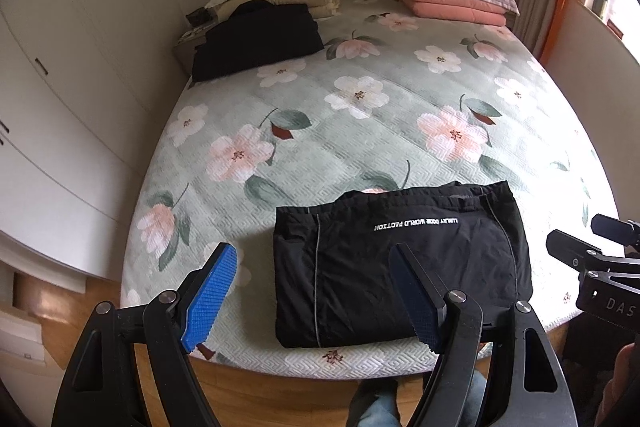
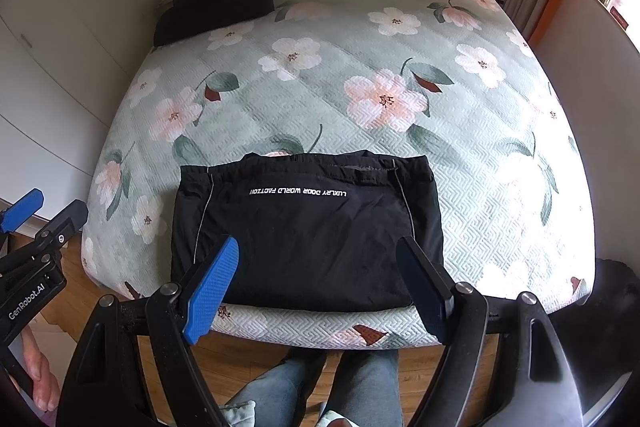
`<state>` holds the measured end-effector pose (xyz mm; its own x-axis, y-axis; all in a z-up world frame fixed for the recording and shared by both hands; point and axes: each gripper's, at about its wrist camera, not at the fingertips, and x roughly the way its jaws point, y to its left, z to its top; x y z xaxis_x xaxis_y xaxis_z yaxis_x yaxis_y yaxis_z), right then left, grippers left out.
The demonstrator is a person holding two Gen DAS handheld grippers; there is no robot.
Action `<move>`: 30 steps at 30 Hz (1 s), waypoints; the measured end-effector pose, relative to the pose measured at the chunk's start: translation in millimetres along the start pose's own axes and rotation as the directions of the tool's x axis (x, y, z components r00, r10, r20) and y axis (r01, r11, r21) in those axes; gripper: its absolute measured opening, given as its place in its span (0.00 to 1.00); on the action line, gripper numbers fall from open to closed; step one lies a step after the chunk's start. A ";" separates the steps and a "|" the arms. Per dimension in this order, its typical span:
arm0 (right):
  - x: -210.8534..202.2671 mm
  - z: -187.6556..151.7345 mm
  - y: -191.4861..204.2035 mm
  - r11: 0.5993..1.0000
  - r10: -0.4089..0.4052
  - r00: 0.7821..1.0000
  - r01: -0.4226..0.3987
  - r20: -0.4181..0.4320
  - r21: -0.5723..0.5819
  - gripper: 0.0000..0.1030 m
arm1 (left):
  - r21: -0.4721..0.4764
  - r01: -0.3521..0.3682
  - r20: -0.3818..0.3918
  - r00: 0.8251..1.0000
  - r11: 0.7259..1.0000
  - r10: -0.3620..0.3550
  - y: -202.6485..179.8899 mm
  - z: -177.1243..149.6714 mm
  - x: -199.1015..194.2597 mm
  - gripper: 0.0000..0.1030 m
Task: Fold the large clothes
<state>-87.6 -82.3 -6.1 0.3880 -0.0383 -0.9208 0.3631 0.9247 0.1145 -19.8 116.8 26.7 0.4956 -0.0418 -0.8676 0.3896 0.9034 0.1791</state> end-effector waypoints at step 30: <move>2.5 -26.2 24.9 0.999 -0.008 1.000 0.009 -0.010 0.039 0.80 | 0.023 0.031 0.005 0.999 0.999 -0.031 14.2 -19.4 -2.4 0.78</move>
<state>-99.8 -49.5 -15.3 0.3762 -0.0422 -0.9256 0.3991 0.9089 0.1207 -30.4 138.0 22.3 0.4867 -0.0721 -0.8706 0.4223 0.8918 0.1623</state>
